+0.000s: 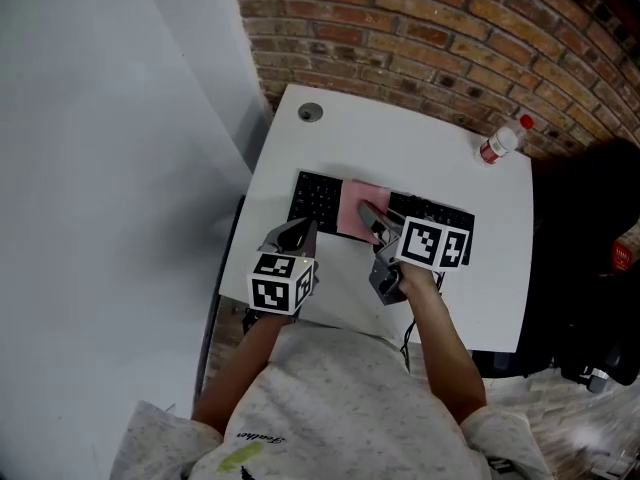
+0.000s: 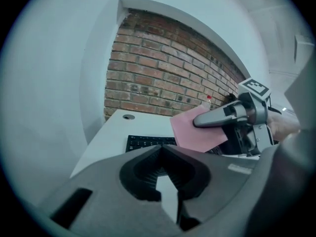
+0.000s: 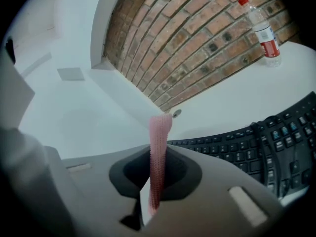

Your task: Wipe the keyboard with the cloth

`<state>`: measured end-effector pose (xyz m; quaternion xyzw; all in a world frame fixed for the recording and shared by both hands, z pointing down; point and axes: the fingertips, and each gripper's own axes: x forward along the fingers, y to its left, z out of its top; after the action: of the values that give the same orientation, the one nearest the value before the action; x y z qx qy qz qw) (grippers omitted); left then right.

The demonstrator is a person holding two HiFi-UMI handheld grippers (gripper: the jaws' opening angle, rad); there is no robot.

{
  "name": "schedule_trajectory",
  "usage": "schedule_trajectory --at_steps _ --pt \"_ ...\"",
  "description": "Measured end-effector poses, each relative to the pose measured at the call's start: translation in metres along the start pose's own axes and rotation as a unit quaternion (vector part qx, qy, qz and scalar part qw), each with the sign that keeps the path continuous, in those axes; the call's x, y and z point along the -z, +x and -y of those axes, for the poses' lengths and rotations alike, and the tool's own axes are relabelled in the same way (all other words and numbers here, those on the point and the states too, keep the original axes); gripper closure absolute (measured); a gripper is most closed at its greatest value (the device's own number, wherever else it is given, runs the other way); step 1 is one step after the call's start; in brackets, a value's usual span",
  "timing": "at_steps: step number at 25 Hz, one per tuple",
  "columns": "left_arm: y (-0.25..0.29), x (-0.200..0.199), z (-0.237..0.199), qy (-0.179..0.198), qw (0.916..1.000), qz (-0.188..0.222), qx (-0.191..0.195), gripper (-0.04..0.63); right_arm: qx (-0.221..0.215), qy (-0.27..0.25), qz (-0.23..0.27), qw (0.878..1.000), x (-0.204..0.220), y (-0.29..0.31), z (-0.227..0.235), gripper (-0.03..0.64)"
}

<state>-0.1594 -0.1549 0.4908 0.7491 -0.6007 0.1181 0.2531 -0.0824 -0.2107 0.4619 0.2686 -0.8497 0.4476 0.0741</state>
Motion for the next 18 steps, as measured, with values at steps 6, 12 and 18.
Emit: schedule_trajectory --at_steps 6,12,18 --pt "-0.022 0.006 -0.041 -0.009 0.9997 0.000 -0.022 0.603 -0.022 -0.001 -0.024 0.999 0.024 0.053 -0.029 0.601" --pt "-0.034 0.011 -0.059 -0.007 0.9998 -0.007 -0.018 0.603 -0.025 0.006 -0.033 0.999 0.047 0.094 -0.045 0.601" --pt "-0.038 0.012 -0.063 0.003 0.9999 -0.014 0.007 0.603 -0.009 0.001 -0.032 0.999 0.067 0.121 -0.048 0.601"
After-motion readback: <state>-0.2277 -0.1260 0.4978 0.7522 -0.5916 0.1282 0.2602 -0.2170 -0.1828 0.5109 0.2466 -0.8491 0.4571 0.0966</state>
